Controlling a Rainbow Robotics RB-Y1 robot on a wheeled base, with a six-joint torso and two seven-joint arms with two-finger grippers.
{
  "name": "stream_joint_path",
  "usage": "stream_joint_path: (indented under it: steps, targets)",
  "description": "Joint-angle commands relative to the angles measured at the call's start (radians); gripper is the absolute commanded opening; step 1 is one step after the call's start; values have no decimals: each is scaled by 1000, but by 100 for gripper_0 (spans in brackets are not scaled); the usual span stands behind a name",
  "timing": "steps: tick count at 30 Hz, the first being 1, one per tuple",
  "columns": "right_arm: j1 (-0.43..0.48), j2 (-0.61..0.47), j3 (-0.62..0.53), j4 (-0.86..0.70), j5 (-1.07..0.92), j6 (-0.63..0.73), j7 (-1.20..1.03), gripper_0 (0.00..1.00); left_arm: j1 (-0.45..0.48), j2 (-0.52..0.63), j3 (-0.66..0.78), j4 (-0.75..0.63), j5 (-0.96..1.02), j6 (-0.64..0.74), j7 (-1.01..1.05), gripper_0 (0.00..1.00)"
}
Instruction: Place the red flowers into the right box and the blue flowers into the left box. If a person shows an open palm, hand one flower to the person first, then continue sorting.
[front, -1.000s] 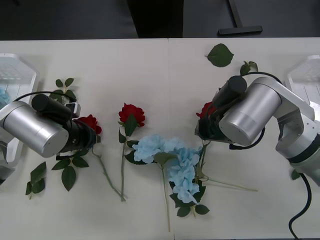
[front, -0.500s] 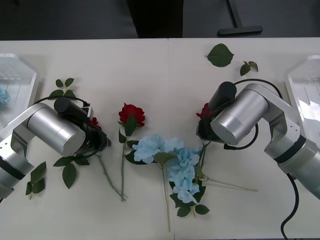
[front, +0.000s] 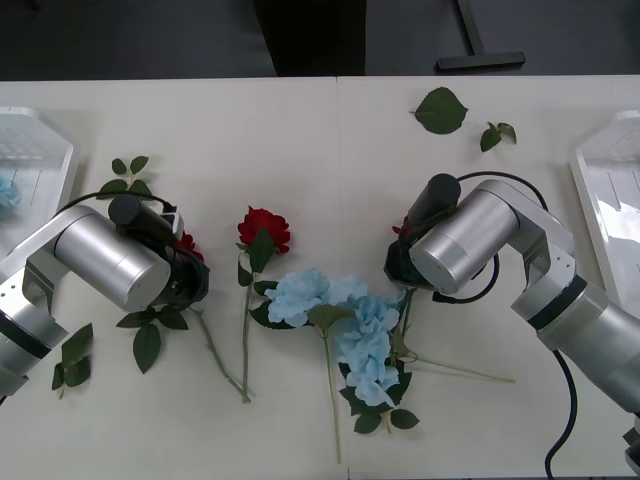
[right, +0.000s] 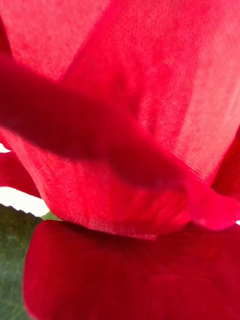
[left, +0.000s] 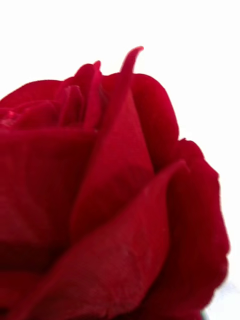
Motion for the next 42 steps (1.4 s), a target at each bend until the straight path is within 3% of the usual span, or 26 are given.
stream_joint_path:
  steps: [1, 14, 22, 25, 29, 35, 42]
  targets:
    - [4, 22, -22, -10, 13, -9, -5, 0, -31, -26, -29, 13, -23, -13, 17, 0]
    - [0, 21, -61, -10, -26, -10, 2, 0, -31, -10, -20, -14, -73, -22, 25, 0]
    - [-22, -39, -178, -10, -46, 40, 74, 0, -31, 60, 98, -211, -3, 179, 16, 0]
    - [-20, -98, -270, -27, -67, 86, 219, 0, -30, 88, 165, -307, 91, 281, 17, 0]
    - [-20, -180, -354, -28, -113, 34, 413, 0, -28, 122, 262, -409, 208, 400, 16, 0]
    - [-42, -332, -370, -28, -98, -43, 673, 0, -25, 169, 428, -479, 369, 533, -1, 0]
    - [-63, -544, -368, -28, -131, -70, 978, 0, -2, 192, 515, -479, 428, 545, -30, 0]
